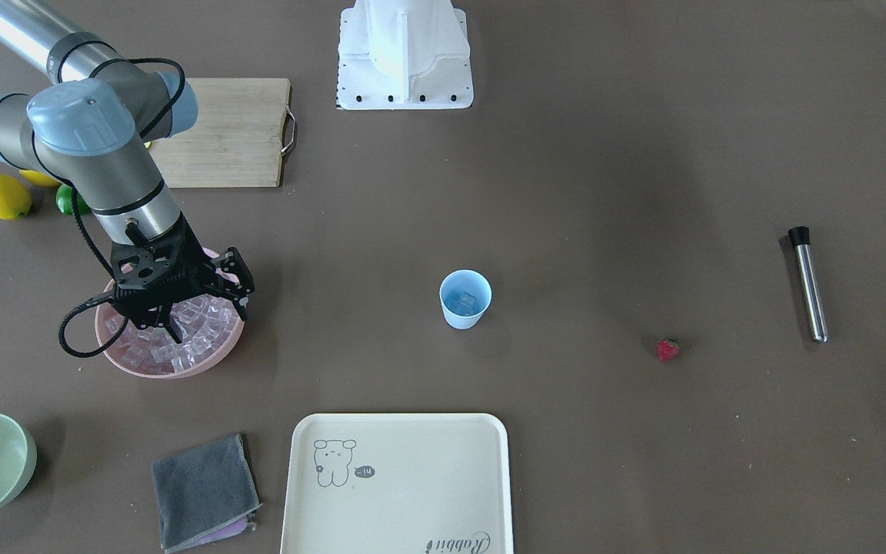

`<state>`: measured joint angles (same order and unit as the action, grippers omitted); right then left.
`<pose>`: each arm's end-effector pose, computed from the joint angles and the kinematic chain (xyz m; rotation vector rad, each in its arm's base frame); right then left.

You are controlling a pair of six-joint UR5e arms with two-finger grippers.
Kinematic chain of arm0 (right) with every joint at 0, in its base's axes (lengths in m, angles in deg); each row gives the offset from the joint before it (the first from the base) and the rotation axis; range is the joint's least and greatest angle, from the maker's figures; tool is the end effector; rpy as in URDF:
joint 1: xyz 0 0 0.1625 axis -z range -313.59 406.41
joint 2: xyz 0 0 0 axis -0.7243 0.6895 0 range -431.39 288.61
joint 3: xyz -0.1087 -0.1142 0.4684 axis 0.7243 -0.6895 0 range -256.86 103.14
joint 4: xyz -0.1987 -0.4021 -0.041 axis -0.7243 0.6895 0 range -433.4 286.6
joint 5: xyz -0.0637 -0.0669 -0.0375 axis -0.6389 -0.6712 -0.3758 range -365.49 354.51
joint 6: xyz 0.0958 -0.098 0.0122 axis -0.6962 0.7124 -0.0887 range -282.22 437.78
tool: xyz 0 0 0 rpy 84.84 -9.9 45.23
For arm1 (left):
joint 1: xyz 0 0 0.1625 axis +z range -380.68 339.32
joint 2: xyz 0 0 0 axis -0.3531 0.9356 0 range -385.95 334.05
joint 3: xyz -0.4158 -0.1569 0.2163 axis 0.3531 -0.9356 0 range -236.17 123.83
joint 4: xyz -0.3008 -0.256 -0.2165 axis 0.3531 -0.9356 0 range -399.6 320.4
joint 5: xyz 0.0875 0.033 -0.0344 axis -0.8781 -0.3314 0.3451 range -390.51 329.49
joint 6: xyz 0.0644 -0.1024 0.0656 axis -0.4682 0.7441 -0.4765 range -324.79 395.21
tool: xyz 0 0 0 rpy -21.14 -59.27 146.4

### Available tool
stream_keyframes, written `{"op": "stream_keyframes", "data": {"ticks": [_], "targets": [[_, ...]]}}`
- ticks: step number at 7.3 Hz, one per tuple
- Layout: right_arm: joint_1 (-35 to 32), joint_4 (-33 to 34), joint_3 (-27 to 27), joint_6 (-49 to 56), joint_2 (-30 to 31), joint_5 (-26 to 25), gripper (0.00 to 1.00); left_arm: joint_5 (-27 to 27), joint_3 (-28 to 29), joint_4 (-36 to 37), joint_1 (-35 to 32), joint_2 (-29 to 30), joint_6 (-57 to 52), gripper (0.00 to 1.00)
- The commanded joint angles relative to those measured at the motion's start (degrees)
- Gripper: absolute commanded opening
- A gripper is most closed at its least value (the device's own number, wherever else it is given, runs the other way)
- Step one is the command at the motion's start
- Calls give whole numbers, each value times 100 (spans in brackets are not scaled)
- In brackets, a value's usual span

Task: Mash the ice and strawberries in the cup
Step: 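Move the right gripper back over the pink ice bowl, then lower the right gripper into the bowl and grasp another ice cube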

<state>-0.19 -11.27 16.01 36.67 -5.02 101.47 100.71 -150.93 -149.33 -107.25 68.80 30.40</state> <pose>-0.4463 -0.6076 0.4190 0.5137 -0.8362 -0.1772 -0.0065 -0.6042 0.6255 0.4982 0.6998 0.3185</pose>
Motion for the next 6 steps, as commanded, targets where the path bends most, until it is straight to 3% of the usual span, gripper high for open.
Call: {"op": "stream_keyframes", "data": {"ticks": [1, 6], "targets": [[-173, -262, -156, 401, 174, 246, 90, 0, -25, -5, 0, 9, 7, 97], [-191, -262, -411, 367, 60, 291, 89, 0, -8, -5, 0, 35, 16, 97]]}}
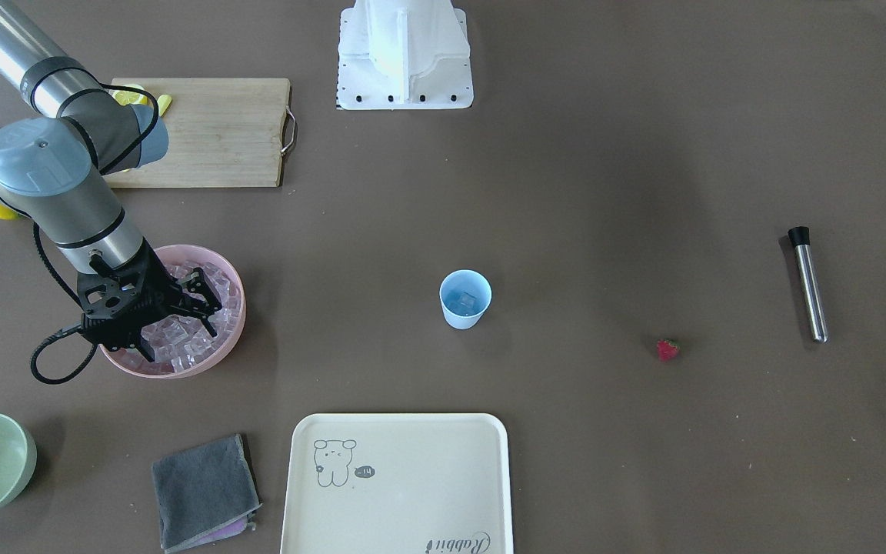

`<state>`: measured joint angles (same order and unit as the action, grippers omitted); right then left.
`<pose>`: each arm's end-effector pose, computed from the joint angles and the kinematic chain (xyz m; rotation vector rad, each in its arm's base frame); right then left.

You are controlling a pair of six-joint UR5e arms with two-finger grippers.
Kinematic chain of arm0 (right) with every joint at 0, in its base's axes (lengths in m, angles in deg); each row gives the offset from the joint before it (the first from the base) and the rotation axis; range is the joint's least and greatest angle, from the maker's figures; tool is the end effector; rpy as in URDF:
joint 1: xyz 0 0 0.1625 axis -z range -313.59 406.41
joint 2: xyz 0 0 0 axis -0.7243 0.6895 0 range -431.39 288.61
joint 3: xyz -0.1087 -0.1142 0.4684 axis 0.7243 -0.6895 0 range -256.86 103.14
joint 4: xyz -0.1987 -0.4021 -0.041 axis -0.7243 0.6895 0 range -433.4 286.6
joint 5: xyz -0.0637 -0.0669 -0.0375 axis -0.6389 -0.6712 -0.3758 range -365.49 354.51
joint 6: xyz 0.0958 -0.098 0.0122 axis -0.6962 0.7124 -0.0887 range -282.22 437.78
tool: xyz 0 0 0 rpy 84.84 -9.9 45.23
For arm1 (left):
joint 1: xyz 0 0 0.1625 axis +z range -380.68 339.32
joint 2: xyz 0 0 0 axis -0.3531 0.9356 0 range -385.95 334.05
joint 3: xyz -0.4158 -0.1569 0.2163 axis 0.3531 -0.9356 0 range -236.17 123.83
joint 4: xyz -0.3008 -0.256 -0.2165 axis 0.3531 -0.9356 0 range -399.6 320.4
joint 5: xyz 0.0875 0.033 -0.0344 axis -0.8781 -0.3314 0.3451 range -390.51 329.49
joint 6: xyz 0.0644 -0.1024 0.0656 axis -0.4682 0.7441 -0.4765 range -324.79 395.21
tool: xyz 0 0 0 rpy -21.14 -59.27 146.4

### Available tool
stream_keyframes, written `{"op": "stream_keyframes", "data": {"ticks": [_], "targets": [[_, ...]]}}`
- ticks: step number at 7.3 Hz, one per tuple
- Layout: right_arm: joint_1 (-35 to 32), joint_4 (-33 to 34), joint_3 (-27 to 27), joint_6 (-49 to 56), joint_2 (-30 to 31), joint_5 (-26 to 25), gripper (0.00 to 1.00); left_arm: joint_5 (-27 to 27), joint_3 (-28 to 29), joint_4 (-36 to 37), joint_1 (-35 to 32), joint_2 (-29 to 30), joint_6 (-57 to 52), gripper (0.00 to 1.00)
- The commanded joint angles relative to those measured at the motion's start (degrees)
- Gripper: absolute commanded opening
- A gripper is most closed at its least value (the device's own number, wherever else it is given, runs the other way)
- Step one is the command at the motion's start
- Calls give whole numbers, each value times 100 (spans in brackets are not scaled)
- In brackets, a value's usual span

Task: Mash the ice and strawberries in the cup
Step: 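Lower the right gripper into the bowl and grasp another ice cube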

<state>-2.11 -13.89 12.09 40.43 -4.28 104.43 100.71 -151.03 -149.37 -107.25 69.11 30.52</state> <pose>-0.4352 -0.6227 0.4579 0.4939 -0.8246 -0.2253 -0.0063 -0.6067 0.6212 0.5050 0.6997 0.3193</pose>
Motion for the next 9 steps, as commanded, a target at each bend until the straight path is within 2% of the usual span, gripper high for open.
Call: {"op": "stream_keyframes", "data": {"ticks": [1, 6, 7, 9], "targets": [[18, 0, -27, -18, -14, -6, 89, 0, 3, 0, 9, 4, -6, 97], [62, -9, -220, -18, -181, -58, 87, 0, 3, 0, 0, 4, -6, 97], [62, -9, -229, -18, -181, -67, 79, 0, -5, 0, 9, 4, -6, 97], [62, -9, -229, -27, -181, -76, 50, 0, -14, 0, 9, 4, -6, 97]]}}
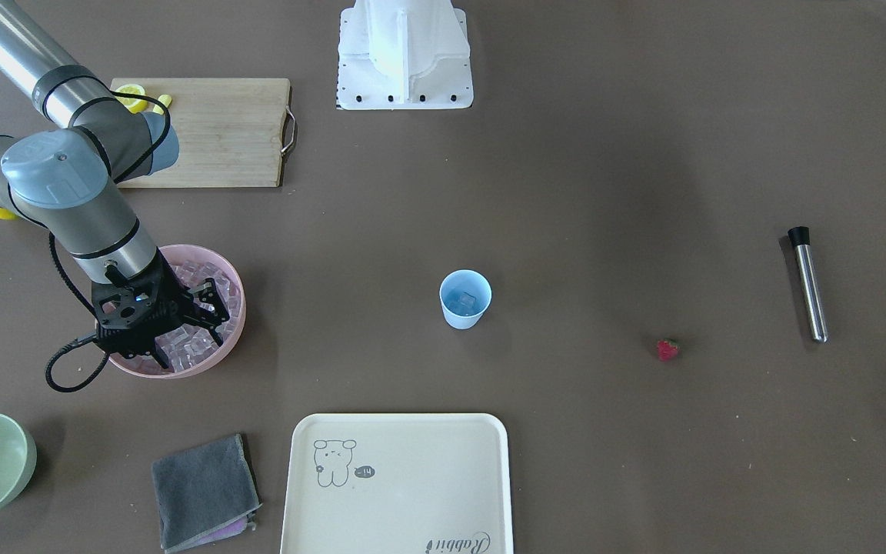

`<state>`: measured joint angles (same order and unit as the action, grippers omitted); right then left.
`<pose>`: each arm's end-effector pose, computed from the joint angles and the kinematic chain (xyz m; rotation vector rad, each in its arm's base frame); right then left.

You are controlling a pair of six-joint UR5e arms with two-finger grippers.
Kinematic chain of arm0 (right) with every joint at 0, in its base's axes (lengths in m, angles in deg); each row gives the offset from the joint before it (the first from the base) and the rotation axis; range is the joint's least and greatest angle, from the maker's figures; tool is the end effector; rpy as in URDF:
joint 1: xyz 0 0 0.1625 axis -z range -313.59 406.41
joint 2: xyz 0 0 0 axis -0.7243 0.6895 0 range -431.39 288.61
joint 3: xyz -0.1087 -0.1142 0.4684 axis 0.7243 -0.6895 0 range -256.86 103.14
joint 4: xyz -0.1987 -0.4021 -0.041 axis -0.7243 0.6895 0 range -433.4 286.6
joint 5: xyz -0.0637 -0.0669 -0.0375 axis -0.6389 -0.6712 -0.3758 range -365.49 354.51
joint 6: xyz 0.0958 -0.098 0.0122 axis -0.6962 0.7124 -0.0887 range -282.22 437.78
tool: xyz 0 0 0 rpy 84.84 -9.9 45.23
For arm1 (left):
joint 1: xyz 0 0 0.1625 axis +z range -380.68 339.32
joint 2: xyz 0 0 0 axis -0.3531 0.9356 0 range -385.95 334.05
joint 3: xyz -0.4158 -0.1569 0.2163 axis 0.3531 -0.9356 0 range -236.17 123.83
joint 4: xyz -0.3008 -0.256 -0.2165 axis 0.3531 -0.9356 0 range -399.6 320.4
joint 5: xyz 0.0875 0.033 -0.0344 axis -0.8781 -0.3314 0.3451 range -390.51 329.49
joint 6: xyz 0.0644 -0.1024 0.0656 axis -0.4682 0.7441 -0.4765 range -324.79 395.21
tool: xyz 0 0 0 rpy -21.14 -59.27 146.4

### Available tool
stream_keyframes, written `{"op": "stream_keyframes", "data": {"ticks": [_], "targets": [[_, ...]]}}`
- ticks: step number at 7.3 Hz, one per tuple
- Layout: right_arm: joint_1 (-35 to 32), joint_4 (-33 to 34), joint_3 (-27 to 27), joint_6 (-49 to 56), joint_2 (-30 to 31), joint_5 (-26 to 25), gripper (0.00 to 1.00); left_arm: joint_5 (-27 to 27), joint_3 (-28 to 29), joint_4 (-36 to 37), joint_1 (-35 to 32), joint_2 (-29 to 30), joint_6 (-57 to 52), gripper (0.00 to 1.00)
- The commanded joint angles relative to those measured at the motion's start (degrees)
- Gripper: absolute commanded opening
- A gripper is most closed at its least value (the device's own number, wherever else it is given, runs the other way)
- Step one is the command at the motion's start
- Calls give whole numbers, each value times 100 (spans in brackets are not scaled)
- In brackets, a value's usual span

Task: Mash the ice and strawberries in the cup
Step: 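Lower the right gripper into the bowl and grasp another ice cube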

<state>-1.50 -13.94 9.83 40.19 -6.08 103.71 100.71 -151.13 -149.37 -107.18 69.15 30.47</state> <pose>-0.4512 -0.6310 0.4564 0.4902 -0.8155 -0.2244 -0.0056 -0.6070 0.6198 0.5072 0.6997 0.3221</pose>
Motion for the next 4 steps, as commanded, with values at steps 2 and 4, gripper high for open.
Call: {"op": "stream_keyframes", "data": {"ticks": [2, 4], "targets": [[1, 5, -3, -12, -1, -4, 42, 0, 13, -114, 1, -17, 9, 97], [1, 5, -3, -12, -1, -4, 40, 0, 13, -114, 1, -18, 9, 97]]}}
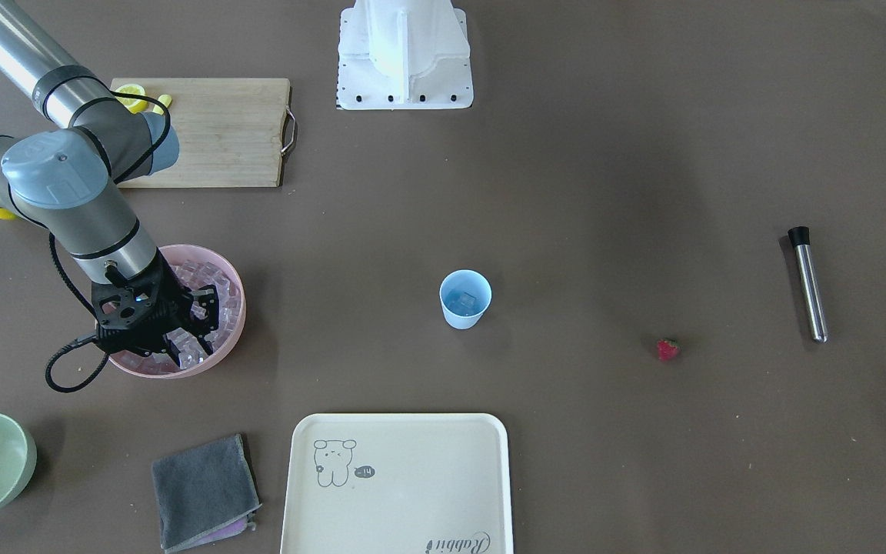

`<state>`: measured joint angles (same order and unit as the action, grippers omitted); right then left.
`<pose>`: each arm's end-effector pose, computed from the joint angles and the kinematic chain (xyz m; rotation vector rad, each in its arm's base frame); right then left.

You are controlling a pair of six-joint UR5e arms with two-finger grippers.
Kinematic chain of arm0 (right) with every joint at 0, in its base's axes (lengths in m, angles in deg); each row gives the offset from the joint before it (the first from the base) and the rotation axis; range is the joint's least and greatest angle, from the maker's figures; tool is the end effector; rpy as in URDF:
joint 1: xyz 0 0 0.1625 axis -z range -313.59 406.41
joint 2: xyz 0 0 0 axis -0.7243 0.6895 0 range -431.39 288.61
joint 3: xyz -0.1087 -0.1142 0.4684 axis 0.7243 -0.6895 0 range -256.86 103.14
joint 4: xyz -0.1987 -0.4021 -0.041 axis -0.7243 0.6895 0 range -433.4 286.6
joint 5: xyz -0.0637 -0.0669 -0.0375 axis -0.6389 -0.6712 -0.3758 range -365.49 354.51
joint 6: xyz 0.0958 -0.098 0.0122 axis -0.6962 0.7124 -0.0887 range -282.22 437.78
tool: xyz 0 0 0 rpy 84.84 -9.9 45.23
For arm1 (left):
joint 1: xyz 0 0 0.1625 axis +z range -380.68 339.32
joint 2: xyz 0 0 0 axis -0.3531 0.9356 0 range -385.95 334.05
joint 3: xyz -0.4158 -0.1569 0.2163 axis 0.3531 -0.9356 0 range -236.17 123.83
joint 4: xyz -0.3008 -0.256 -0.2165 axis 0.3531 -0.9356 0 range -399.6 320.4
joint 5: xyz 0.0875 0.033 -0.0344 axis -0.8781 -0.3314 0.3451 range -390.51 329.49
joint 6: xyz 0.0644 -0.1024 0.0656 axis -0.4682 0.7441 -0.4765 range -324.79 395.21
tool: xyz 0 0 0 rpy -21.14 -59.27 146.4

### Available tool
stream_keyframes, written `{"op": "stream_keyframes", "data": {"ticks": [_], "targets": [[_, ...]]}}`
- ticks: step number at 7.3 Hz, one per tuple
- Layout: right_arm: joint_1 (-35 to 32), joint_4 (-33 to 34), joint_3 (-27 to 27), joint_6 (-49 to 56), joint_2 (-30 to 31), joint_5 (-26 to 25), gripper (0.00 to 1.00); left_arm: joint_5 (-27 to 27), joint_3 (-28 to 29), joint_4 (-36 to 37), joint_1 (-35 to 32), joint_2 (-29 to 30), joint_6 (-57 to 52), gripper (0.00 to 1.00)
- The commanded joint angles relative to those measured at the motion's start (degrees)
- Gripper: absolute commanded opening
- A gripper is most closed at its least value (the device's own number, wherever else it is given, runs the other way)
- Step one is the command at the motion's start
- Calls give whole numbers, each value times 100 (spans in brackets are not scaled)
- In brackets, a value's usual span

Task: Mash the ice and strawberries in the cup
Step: 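Lower the right gripper into the bowl and grasp another ice cube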

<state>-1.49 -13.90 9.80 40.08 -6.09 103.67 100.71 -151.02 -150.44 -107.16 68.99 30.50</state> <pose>-0.4514 -0.6311 0.4567 0.4889 -0.8149 -0.2223 -0.0054 -0.6065 0.6200 0.5203 0.6989 0.3268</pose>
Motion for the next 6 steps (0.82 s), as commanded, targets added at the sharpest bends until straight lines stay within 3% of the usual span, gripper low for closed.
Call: {"op": "stream_keyframes", "data": {"ticks": [1, 4, 5, 6], "targets": [[0, 0, 9, -18, 0, 0, 34, 0, 2, -7, 0, -2, 5, 97], [-70, 35, 210, -290, -88, 96, 10, 0, 2, -7, 0, -11, -4, 97], [-201, 62, 289, -752, -79, 488, 1, 0, -42, -16, 0, -11, 5, 97], [-289, 262, 594, -817, -88, 692, 0, 0, -42, -16, 0, -11, 5, 97]]}}
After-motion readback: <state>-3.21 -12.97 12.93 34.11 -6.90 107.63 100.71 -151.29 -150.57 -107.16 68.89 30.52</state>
